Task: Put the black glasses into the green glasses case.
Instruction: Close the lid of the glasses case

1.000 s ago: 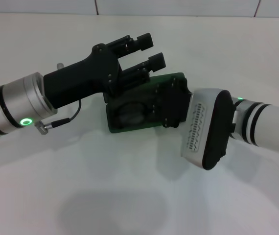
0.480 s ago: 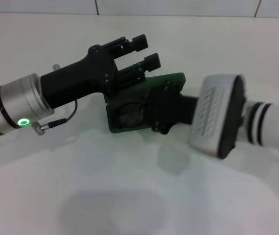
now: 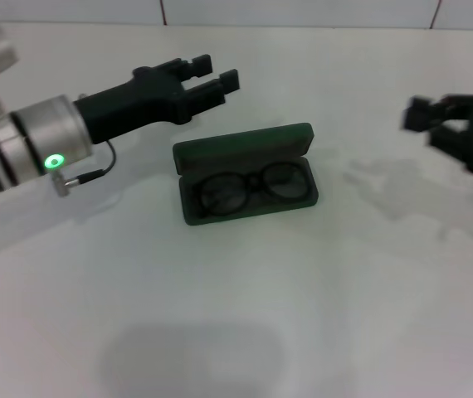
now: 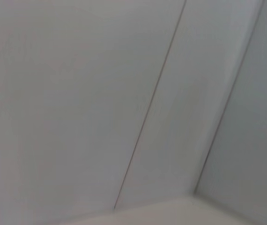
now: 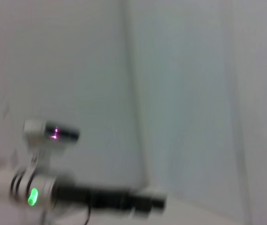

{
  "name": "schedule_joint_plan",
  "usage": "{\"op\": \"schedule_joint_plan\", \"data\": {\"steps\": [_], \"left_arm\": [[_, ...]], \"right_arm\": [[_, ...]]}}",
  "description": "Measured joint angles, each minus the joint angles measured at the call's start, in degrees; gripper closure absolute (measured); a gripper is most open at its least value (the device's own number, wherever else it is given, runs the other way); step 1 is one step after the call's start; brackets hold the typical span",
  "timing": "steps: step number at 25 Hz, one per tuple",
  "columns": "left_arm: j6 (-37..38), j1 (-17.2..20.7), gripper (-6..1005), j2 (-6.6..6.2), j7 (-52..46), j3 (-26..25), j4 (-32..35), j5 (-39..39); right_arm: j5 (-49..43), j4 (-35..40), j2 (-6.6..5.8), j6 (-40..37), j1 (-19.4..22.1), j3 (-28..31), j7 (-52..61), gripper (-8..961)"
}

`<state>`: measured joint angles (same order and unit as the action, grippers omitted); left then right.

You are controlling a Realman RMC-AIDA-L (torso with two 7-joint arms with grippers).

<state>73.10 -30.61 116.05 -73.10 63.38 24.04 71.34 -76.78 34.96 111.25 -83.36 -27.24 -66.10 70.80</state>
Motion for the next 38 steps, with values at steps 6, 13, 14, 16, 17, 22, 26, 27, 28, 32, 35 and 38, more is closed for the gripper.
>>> {"op": "schedule_joint_plan", "data": {"steps": [6, 13, 14, 16, 17, 22, 26, 27, 28, 32, 35, 38], "left_arm": [[-8.0, -5.7, 376, -0.38, -9.0, -0.1, 0.1, 10.5], [-7.5, -3.9, 376, 0.75, -8.5, -0.2, 4.9, 9.0], [-7.1, -3.3, 376, 0.96, -7.9, -0.3, 5.6, 8.1], [-5.7, -2.6, 376, 1.32, -6.2, -0.3, 6.0, 5.7], [-4.4, -2.4, 376, 1.50, -5.1, -0.3, 6.1, 4.2], [0.1, -0.9, 376, 1.60, -3.9, -0.3, 6.2, 0.6], [2.1, 0.7, 376, 1.40, -3.9, -1.0, 6.3, -0.2], [2.4, 1.0, 376, 1.39, -3.9, -1.1, 6.3, -0.2], [2.7, 1.2, 376, 1.33, -4.0, -1.1, 6.3, 0.0], [8.1, 3.3, 376, -0.61, -3.8, -1.1, 6.7, 2.9], [12.9, 5.0, 376, -2.56, -2.9, -1.1, 6.4, 5.2], [15.1, 6.1, 376, -3.30, -2.5, -0.7, 6.8, 9.7]], "right_arm": [[-1.0, -3.2, -0.19, -1.6, 1.9, 8.6, -0.1, 718], [-10.2, -3.0, 3.50, -1.2, -4.0, 0.2, -0.2, 600], [-11.1, -3.1, 4.24, 0.1, -5.3, -1.4, -0.3, 580], [-10.2, -4.0, 4.90, 3.5, -7.7, -6.7, -0.5, 562], [-7.9, -4.7, 4.94, 6.1, -9.0, -11.0, -0.7, 565], [-0.5, -5.6, 5.03, 16.2, -13.8, -26.0, 1.2, 574], [2.3, -5.3, 5.03, 20.7, -16.8, -33.6, 3.9, 573], [2.4, -5.1, 5.02, 21.0, -17.1, -34.1, 4.1, 574], [2.4, -4.8, 4.94, 20.9, -17.0, -34.1, 4.2, 574], [1.6, -0.1, 3.50, 17.8, -12.9, -30.0, 3.8, 577], [-0.7, 4.9, 2.14, 16.0, -6.2, -22.4, 3.4, 578], [-1.9, 8.2, 2.78, 15.9, 1.0, -10.4, 1.4, 578]]}}
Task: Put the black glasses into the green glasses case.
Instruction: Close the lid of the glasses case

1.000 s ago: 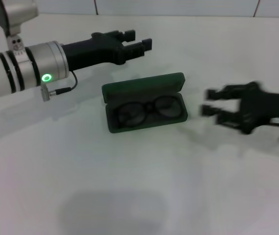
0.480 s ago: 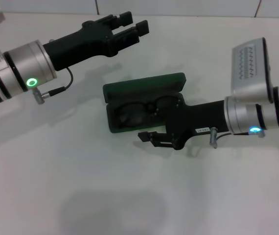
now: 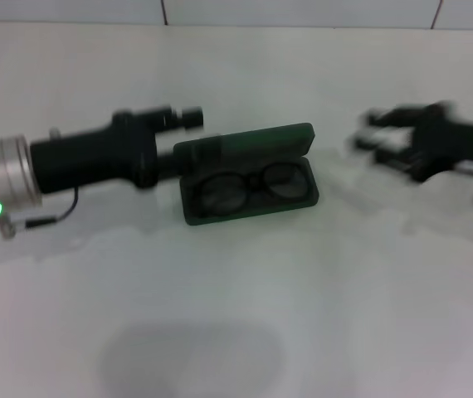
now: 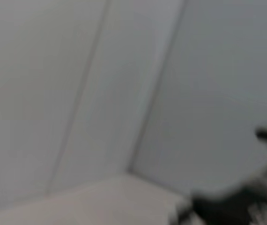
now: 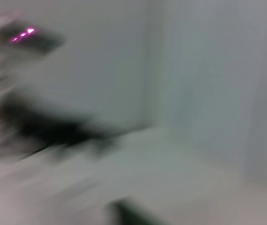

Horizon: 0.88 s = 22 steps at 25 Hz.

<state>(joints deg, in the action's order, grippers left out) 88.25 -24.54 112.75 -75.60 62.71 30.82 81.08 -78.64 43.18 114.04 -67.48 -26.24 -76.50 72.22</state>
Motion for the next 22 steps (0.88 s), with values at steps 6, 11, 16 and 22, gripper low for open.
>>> {"op": "schedule_joint_plan", "data": {"steps": [6, 11, 16, 22], "left_arm": [[-2.2, -1.4, 376, 1.20, -2.3, -0.2, -0.5, 10.5], [-3.9, -3.3, 377, 2.75, -4.6, -0.1, -0.7, 18.1], [-7.9, -5.8, 377, 4.64, -9.2, -0.2, -0.6, 24.6], [-9.1, -6.4, 377, 4.91, -9.9, -0.1, -0.5, 25.5]], "right_arm": [[8.0, -1.5, 1.74, -7.0, 5.6, 15.5, -9.4, 577], [11.3, -2.5, 1.63, -8.3, 5.7, 15.5, -12.7, 577], [11.4, -3.2, 1.67, -8.3, 5.3, 15.3, -13.3, 576], [11.4, -3.3, 1.74, -8.3, 5.5, 15.0, -13.3, 575]]}}
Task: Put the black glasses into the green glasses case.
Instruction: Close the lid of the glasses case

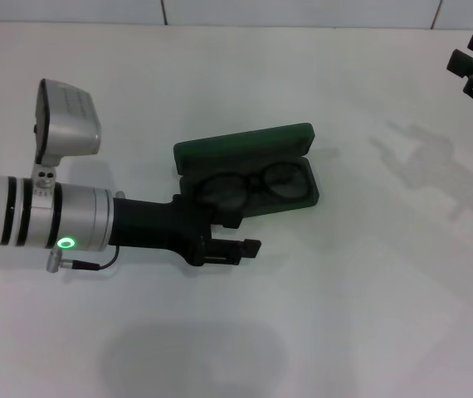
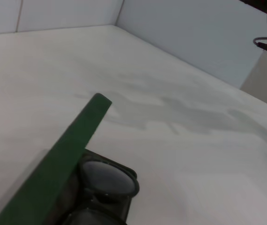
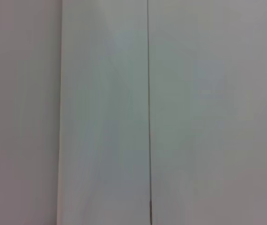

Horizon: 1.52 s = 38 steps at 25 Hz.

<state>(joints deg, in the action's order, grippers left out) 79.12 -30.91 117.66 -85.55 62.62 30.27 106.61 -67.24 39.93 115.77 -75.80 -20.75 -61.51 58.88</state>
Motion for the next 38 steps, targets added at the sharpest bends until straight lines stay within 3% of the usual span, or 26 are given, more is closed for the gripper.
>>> {"op": "schedule_joint_plan", "data": {"steps": [13, 18, 23, 27, 29, 34, 38], "left_arm": [[-4.0, 0.3, 377, -0.31, -3.8, -1.0, 0.0, -0.5], [2.8, 0.4, 377, -0.46, -1.0, -1.0, 0.5, -0.9], [7.2, 1.4, 377, 0.15, 1.3, -6.9, 2.4, -9.2], [0.8, -0.5, 377, 0.94, -1.0, -13.5, 2.1, -14.8], [-2.6, -2.0, 377, 1.09, -2.5, -13.6, 2.2, -14.4], [-12.8, -8.6, 377, 0.97, -11.9, -11.4, 2.1, -3.5], [-17.1, -10.4, 377, 1.82, -14.2, -11.3, 2.1, 0.5]], "right_arm": [[-0.3, -0.8, 0.06, -0.3, -0.1, 0.0, -0.1, 574], [-0.3, -1.0, 0.03, -0.4, 0.0, 0.0, -0.1, 574], [-0.2, -1.1, -0.03, -0.4, 0.3, 0.0, -0.5, 573], [-0.1, -1.5, 0.04, -0.6, 0.4, 0.0, -1.3, 573], [-0.2, -2.0, 0.05, -1.0, 0.4, 0.0, -1.4, 573], [-0.4, -2.7, 0.00, -2.2, 0.3, 0.0, -1.5, 572], [-0.5, -3.3, -0.08, -2.3, 0.4, 0.0, -2.0, 572]]}}
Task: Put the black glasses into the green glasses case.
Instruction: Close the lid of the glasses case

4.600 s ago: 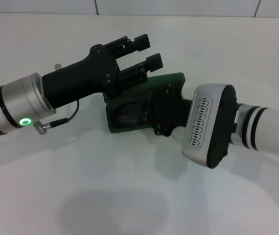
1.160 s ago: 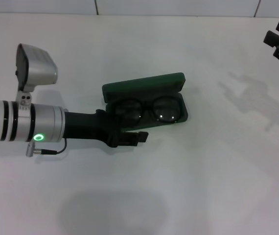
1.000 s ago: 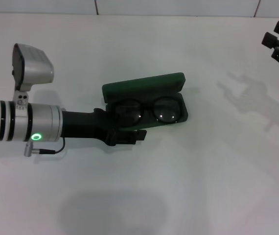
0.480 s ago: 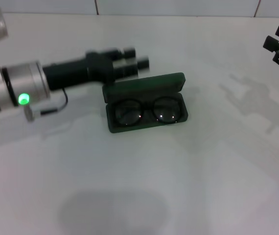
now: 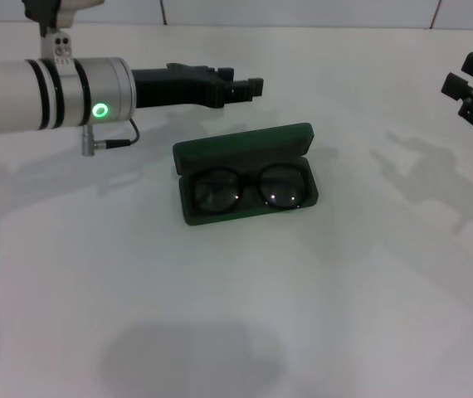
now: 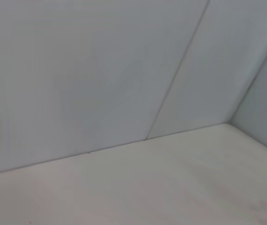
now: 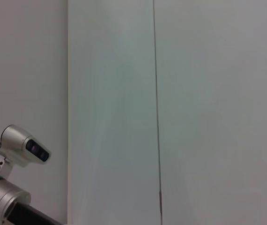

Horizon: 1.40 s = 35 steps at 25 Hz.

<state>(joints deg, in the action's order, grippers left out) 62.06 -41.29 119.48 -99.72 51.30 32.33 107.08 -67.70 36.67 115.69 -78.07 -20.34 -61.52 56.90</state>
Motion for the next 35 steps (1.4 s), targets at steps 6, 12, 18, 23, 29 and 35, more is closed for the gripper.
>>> {"op": "schedule_joint_plan", "data": {"steps": [6, 12, 18, 23, 29, 35], "left_arm": [[12.9, 1.6, 377, -0.54, 5.9, 2.6, 0.8, -0.2], [24.7, 5.0, 377, -0.09, 13.1, 6.8, 2.0, 0.9], [18.3, 2.6, 376, 0.40, 10.2, 15.4, -1.3, 1.4], [17.1, 2.5, 376, 0.33, 9.8, 15.6, -1.6, -1.7], [18.6, 9.8, 375, -0.90, 10.4, 9.5, 5.0, -11.7], [17.8, 13.7, 374, 0.00, 14.1, -5.6, 4.3, -20.4]], "right_arm": [[0.1, -0.4, -0.17, 0.0, 0.8, 0.6, -0.9, 571], [0.3, -0.4, -0.22, 0.0, 0.9, 1.7, -1.1, 571], [-0.5, -0.1, -0.22, -0.7, 0.3, 1.1, -1.2, 570], [-11.5, 3.3, -0.63, -3.8, -0.9, -3.3, 2.0, 570], [-27.7, 4.0, -0.13, -3.8, -5.0, -4.9, 11.0, 569], [-26.9, -3.1, 0.44, 1.6, -11.5, -12.3, 12.3, 568]]}}
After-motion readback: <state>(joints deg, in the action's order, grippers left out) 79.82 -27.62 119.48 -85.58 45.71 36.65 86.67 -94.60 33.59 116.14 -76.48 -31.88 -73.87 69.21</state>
